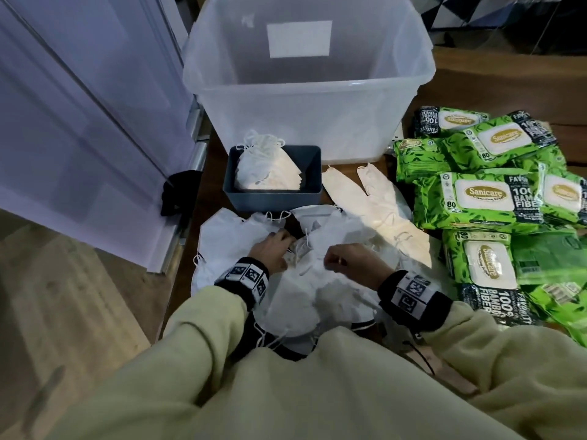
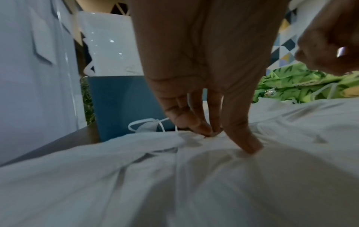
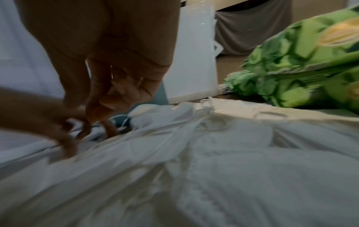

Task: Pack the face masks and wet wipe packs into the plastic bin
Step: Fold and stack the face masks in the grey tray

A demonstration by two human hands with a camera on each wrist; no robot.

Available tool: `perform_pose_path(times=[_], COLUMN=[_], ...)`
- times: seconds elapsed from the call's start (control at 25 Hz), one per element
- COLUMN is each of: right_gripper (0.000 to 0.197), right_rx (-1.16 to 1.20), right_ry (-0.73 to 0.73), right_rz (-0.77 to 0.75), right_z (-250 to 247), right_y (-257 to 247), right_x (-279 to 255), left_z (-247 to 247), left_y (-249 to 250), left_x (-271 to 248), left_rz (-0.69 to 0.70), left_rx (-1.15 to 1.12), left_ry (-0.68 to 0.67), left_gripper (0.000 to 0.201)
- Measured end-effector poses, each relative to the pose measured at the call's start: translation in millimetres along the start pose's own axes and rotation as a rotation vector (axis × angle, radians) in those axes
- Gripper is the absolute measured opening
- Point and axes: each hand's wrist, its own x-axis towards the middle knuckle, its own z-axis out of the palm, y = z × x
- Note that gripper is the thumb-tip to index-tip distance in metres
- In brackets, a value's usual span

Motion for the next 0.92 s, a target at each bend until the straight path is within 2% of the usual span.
perform_pose_path(times=[0.12, 0.2, 0.24, 0.44, 0.56, 0.68, 0.8, 0.92], right_gripper=[0.048, 0.065, 0.066, 0.037, 0.021, 0.018, 0.010, 0.013], right_rx=[-0.211, -0.280, -0.280, -0.018, 0.258, 0.579, 0.685, 0.823], right_ry=[-0.096, -0.123, -0.116, -0.074, -0.014, 0.076, 0.140, 0.205], right_rz=[-0.021, 0.006, 0.023, 0.112, 0.114, 0.078, 0.051, 0.048], right_z=[25.6, 41.8, 47.7, 50.7, 25.8, -1.8, -16.2, -20.7], right_y=[-32.3, -45.9, -48.8, -36.4, -20.1, -6.5, 3.6, 9.9], right_x=[8.4, 15.6, 18.2, 20.5, 13.3, -5.0, -17.1, -19.8], left_z=[-8.5, -13.0, -18.9, -60.0, -78.5, -89.7, -87.4, -75.8], left_y=[-0.1, -1.9, -2.9, -14.7, -24.8, -33.8, -39.5, -36.4], left_x=[9.9, 12.7, 12.5, 3.3, -12.0, -31.9, -45.3, -51.6], left_rz=[-0.001, 0.020, 0.030, 0.058, 0.053, 0.024, 0.018, 0.017], left_rx=[0.126, 0.089, 0.039, -0.128, -0.291, -0.592, -0.877, -1.014], left_ry=[-0.027, 0.007, 0.040, 0.076, 0.223, 0.349, 0.409, 0.474], left_gripper=[0.048, 0.042, 0.040, 0.027, 0.020, 0.005, 0.010, 0.010])
